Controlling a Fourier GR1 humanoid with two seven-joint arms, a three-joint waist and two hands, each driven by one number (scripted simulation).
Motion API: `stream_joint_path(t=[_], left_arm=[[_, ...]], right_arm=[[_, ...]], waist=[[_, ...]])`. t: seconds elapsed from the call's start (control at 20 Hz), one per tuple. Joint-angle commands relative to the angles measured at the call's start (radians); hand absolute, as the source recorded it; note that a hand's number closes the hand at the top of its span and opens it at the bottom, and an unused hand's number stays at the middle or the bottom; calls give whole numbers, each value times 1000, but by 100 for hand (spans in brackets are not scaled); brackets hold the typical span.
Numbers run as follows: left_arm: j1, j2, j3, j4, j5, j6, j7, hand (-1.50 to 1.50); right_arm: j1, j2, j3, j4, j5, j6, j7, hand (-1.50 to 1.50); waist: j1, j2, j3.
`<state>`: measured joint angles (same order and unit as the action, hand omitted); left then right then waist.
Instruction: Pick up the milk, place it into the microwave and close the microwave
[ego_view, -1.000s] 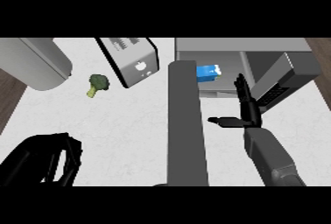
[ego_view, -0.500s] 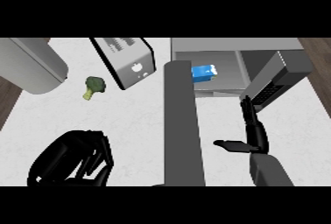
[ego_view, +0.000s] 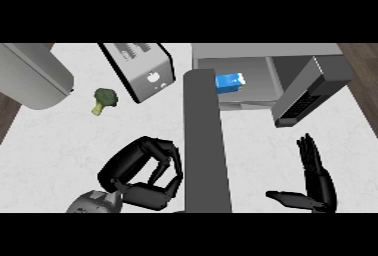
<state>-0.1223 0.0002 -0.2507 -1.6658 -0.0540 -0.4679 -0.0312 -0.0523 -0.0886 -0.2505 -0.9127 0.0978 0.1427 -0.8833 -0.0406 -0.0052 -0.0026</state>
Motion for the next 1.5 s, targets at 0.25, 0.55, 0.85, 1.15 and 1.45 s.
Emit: stream_joint_path(t=[0.25, 0.55, 0.85, 1.15, 1.45], left_arm=[[-186, 0, -220, 441, -103, 236, -180, 150], [-263, 0, -405, 693, -47, 540, -414, 150], [-333, 0, -533, 752, 163, 678, -460, 150], [-450, 0, -629, 846, 313, 714, -422, 150], [-467, 0, -691, 767, 463, 801, -480, 150]], right_arm=[[259, -63, 51, -357, -16, 100, 38, -150], [301, -27, 83, -513, -79, 159, 69, -150], [427, -54, 109, -770, -182, 263, 184, -150], [414, -103, 98, -845, -221, 293, 239, -150], [421, -102, 140, -926, -257, 326, 299, -150]], waist=[[-15, 9, -1], [-22, 13, -1], [-56, 15, -3], [-93, 26, -3], [-123, 33, -4]])
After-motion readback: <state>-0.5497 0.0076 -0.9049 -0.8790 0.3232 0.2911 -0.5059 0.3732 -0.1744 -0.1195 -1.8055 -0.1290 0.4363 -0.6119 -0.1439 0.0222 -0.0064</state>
